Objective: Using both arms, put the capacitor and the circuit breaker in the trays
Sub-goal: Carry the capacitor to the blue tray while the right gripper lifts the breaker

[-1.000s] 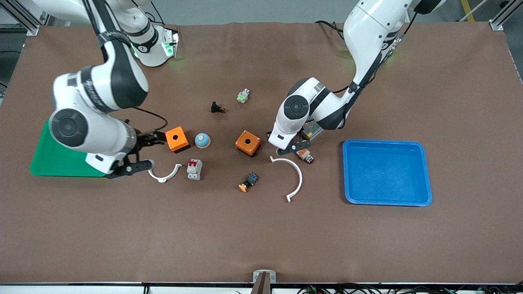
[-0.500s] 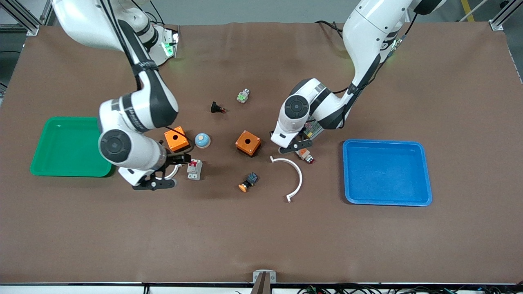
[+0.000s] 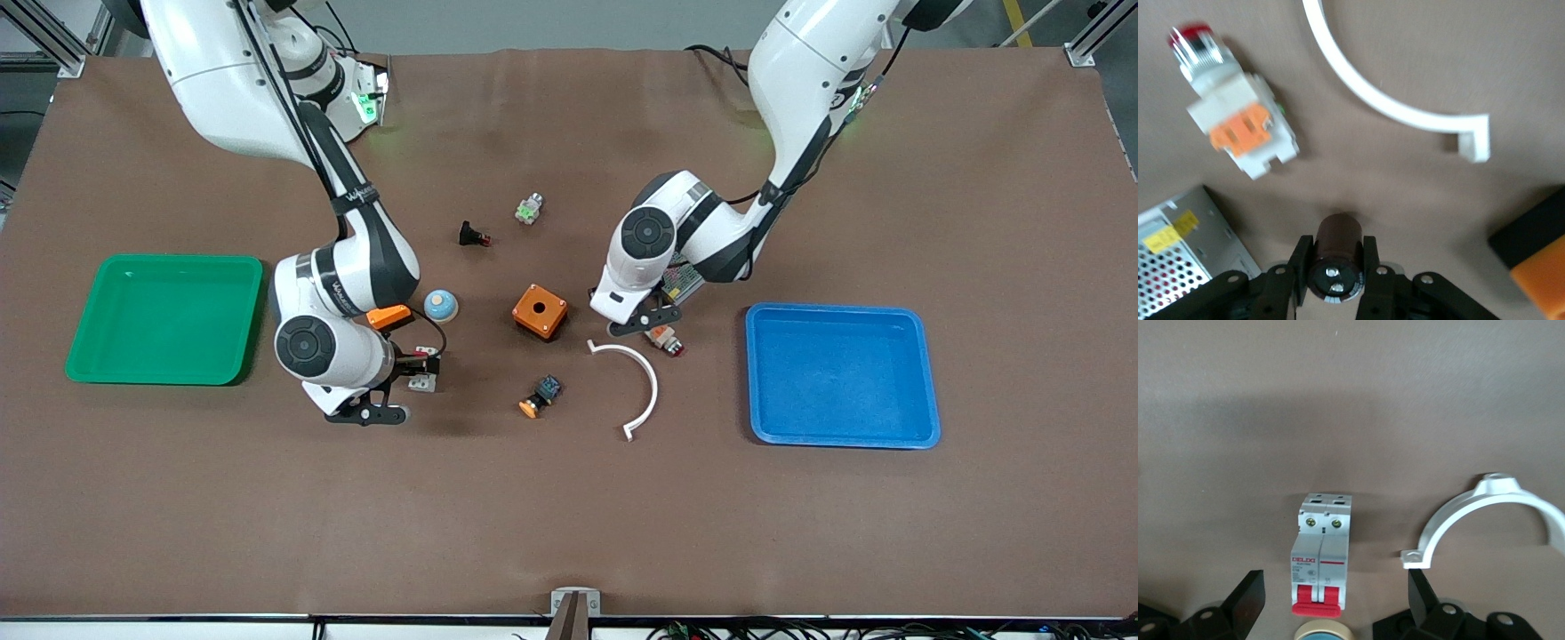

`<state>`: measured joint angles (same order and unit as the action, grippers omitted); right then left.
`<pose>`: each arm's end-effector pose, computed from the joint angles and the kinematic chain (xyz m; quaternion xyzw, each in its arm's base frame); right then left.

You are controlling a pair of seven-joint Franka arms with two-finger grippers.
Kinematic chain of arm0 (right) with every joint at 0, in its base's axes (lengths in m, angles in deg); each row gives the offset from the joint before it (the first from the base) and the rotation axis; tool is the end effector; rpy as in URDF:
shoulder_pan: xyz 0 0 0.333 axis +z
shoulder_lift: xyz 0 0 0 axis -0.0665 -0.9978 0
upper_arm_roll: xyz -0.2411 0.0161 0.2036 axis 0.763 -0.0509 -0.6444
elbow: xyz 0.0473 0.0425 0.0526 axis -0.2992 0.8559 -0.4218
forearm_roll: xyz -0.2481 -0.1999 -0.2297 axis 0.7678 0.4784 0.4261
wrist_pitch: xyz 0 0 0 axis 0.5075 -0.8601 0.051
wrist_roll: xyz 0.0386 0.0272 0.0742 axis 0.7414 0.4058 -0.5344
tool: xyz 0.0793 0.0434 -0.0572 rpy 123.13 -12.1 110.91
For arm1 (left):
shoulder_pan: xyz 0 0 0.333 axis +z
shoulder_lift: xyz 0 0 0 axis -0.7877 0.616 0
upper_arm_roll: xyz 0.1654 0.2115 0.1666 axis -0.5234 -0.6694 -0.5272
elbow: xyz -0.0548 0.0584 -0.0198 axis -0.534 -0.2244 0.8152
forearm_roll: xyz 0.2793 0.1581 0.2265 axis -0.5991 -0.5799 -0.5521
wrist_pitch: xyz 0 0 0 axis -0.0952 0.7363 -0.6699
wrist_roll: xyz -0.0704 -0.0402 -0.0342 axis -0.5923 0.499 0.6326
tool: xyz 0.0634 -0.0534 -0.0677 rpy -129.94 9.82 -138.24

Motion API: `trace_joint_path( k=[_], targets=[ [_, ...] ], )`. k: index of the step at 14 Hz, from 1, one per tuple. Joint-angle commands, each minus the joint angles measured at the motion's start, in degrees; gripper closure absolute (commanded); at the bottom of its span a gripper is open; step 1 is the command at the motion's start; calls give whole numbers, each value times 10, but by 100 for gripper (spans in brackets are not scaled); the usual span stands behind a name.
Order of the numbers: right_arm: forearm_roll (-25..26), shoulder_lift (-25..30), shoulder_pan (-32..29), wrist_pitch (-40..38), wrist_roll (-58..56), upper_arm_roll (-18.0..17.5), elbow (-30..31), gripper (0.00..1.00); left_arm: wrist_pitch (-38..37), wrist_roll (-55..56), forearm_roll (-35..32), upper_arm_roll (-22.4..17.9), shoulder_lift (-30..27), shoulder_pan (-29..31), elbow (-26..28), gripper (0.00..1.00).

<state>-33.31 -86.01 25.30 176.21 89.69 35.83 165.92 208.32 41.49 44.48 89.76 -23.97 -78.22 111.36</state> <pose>0.6315 0.2309 0.2435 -0.9945 0.0253 0.0990 0.0211 0.4841 -0.4253 0.2144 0.9887 0.1383 -0.0550 0.0176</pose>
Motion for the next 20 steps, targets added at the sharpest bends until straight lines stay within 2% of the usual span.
trace_joint_path(
  k=[1,5,7,9,12,17,18,19,20],
  targets=[
    [-23,6,3,1,7,-1,7,7,-52,-13,-14,-2,-62,43,-4,100],
    [-23,-7,2,8,6,-1,7,8,-104,-170,-14,-2,-110,155,-8,100],
    [-24,-13,3,10,6,-2,7,10,-106,-240,-14,-2,-110,216,-6,100],
    [-24,-17,8,17,6,-1,7,12,-104,-263,-30,-2,-93,261,-7,100],
    [-24,-21,8,20,6,-2,7,29,-85,-263,-71,-3,-58,304,-10,100],
    [-24,-24,8,24,7,-2,7,70,-36,-300,-75,-2,0,365,-10,99],
    [-24,-21,8,20,7,-2,6,75,-32,-305,-75,-2,5,370,-13,96],
    [-24,-19,6,15,6,-2,4,77,-32,-308,-75,-2,9,371,-15,84],
    [-24,-13,5,2,4,-2,3,77,-32,-308,-75,-3,10,371,-16,60]
  ],
)
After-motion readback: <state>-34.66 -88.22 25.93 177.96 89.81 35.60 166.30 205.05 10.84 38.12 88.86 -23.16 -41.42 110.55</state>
